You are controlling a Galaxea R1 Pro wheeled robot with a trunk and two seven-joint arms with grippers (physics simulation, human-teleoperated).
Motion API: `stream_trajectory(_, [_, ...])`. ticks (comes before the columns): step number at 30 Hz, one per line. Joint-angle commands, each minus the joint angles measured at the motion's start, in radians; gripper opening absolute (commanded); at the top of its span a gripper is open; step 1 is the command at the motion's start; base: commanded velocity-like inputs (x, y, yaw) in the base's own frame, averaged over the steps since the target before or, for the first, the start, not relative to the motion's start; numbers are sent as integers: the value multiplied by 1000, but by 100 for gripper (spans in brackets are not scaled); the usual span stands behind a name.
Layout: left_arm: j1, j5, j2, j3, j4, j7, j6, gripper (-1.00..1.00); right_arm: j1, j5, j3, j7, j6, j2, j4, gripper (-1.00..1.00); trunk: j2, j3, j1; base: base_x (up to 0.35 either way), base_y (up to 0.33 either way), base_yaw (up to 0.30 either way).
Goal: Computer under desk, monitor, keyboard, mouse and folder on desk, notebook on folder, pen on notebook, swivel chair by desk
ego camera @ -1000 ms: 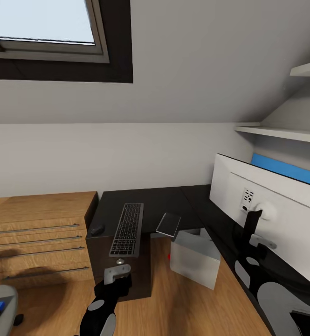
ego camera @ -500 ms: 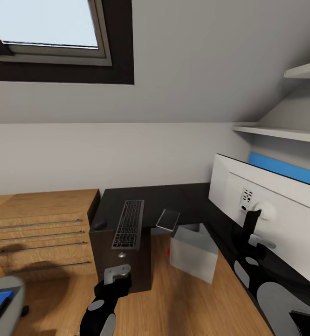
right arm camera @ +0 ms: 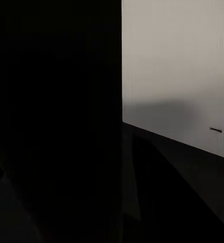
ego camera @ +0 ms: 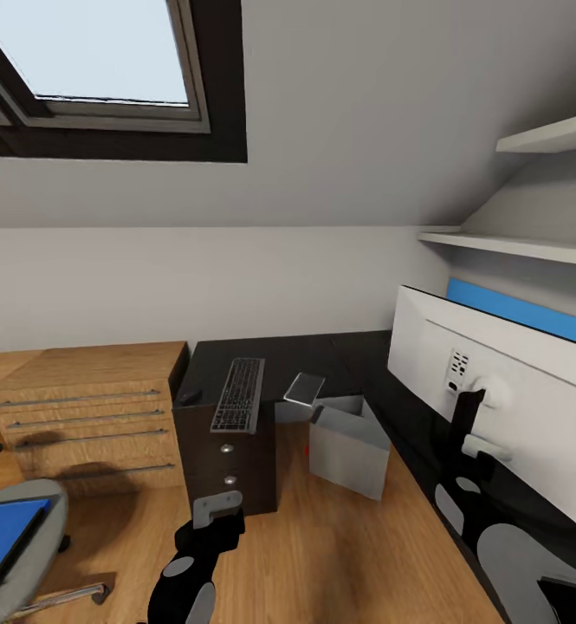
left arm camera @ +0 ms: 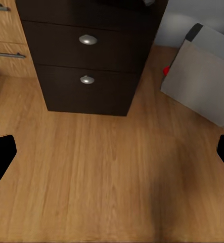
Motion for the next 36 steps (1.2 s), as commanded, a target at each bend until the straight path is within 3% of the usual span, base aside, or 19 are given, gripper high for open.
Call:
stream_trajectory(1, [-1, 10, 0, -2, -1, 10, 2, 100, -1, -13, 2, -1, -8, 0, 1, -100, -1, -1, -1, -300, -185, 0])
stream_trajectory(36, [-1, 10, 1, -1, -1, 10, 2, 100, -1, -13, 1, 1, -8, 0, 2, -100, -1, -1, -1, -288, -200, 0])
